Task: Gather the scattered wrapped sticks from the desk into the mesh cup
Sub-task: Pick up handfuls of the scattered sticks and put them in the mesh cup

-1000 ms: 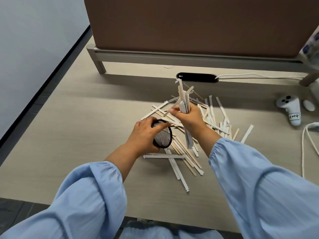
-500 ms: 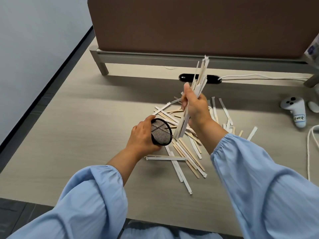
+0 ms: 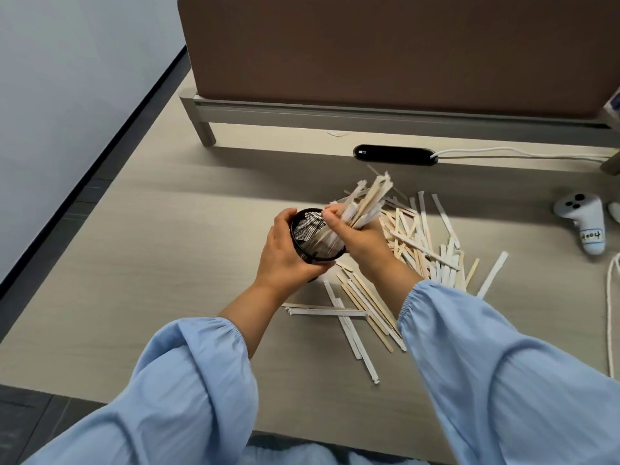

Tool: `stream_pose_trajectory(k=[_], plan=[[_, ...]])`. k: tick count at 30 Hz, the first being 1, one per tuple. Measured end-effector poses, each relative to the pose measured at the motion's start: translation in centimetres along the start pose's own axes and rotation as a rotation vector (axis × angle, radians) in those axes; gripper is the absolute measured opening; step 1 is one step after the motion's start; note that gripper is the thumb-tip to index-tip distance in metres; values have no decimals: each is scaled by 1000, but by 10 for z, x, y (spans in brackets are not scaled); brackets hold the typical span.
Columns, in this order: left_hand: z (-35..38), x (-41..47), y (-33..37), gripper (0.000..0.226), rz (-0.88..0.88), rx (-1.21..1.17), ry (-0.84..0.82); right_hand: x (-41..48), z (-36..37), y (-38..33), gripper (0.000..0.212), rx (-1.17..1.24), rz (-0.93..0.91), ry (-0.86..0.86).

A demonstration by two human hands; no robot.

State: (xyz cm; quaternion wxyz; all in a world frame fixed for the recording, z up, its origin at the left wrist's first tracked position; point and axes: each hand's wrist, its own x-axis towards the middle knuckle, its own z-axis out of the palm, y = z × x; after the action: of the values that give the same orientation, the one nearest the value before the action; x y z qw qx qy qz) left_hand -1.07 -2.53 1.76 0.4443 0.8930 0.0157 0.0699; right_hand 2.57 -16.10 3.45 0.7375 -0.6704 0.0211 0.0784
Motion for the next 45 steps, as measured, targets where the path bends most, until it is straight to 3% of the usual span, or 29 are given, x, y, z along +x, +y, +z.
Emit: stream_pose_trajectory(k=[7,10,13,15,18,20,25,28,30,33,37,39,45], plan=[[4,6,-1,95,41,46,-34,4,16,-11,18,-169,-61,-97],[2,6,-2,94,12,7,9,6,15,-5,56,-305,-27,-116],[-4,6,-7,95,-10,-9,29,6,9,-6,79,-95,22,-26],[-6,7,-10,93,21,32,23,10,5,-8,68,-70,-19,57],[-6,6,-10,91,87,101,6,17,8,-7,44,-302,-19,-43],[-6,5,-14,88,125,143,20,18,9,0,44,-424,-5,-108],[-10,1,-23,92,147,196,-9,14,9,3,51,-426,19,-196],[-16,-2,-29,95,80,144,37,15,8,3,45,-306,-11,-1],[-21,-4,-36,98,30,150,93,16,2,8,34,-409,50,63],[-27,-8,-44,105,-13,231,131,8,-8,26,23,-741,219,-131],[-27,-17,-50,106,-19,293,158,-17,-3,52,29,-1158,226,-508],[-26,-22,-51,105,-19,293,162,-26,1,63,34,-1300,183,-554],[-27,-41,-55,105,-11,289,151,-42,8,73,20,-1429,101,-487]])
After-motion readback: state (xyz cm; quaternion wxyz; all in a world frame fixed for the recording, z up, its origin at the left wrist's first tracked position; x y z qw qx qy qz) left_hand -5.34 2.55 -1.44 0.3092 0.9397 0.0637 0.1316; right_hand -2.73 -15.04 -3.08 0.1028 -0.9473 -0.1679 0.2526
